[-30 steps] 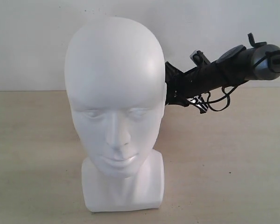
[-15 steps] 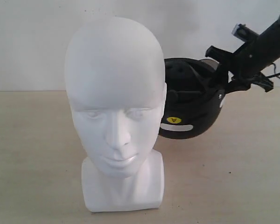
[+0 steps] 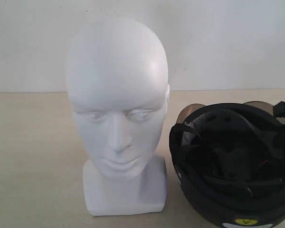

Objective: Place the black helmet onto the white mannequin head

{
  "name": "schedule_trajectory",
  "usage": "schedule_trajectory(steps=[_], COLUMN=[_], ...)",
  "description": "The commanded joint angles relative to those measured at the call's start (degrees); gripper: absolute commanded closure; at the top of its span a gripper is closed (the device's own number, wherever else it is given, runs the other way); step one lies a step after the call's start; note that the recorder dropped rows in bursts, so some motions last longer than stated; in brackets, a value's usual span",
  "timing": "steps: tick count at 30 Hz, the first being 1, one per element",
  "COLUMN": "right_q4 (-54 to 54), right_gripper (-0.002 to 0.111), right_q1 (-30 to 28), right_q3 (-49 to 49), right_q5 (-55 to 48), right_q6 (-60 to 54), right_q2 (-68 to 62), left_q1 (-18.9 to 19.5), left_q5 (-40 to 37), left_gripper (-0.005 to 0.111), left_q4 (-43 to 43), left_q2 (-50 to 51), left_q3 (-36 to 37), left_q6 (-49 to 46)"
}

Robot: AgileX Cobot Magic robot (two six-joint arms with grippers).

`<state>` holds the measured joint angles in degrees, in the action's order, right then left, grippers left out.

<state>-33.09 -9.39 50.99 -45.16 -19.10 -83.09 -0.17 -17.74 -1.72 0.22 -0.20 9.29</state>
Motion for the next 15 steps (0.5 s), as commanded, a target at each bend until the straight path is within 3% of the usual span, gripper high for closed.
schedule_trajectory(steps=[1,15], right_q4=[-3.8,0.5], right_gripper=[0.108,0.108], right_q1=[-0.4,-0.4], right_q3=[-2.3,-5.3], right_q5=[4.1,6.2], right_q6=[-1.1,-2.4], right_q2=[3.6,4.4], left_q1=[0.1,0.1], left_q5=[0.2,0.2], left_gripper=[0.102,0.102], left_q4=[-0.4,-0.4], left_q2=[-0.2,-0.2], left_q3=[0.2,0.2], left_q6=[-0.4,-0.4])
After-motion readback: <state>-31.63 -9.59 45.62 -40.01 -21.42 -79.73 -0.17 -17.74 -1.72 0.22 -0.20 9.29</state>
